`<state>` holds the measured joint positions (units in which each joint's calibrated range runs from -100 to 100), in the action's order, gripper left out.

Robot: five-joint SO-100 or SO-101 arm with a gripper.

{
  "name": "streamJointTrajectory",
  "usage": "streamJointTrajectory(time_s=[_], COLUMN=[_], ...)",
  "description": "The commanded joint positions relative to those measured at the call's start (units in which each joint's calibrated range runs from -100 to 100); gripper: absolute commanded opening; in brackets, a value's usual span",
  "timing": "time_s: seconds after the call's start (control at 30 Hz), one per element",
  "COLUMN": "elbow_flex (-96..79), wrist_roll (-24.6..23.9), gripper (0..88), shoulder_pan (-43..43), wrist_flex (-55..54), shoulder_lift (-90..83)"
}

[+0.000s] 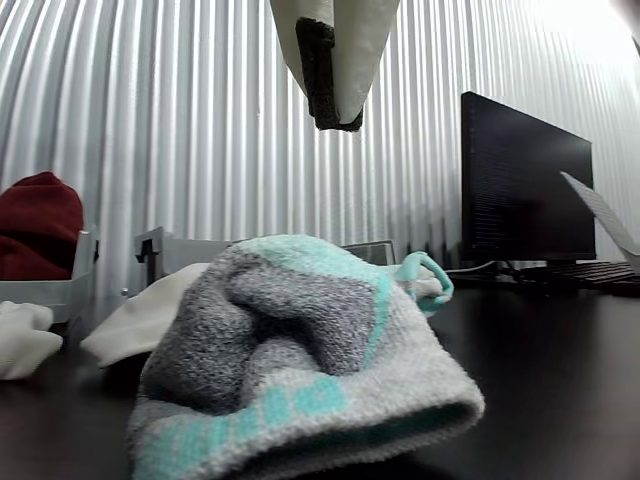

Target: Put the sock in the container

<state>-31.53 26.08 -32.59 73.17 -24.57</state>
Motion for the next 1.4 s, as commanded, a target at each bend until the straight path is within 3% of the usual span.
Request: streamJointTrajectory(time_s=[0.0,0.7,0.8,1.07,1.37], elbow_flex=[2.0,4.9,4.7,4.7,3.9], wrist_roll=[1.1,0.7,1.0,1.4,2.8], gripper=[1.7,2.7,9.1,36.0,40.0], shoulder_pan=[-2.3,-1.9,-2.1,-2.4,-2.6], wrist_flex=[-0.2,-2.9,-2.6,1.6,3.2], shoulder_lift=[0.2,8.6,8.6,7.9,8.5])
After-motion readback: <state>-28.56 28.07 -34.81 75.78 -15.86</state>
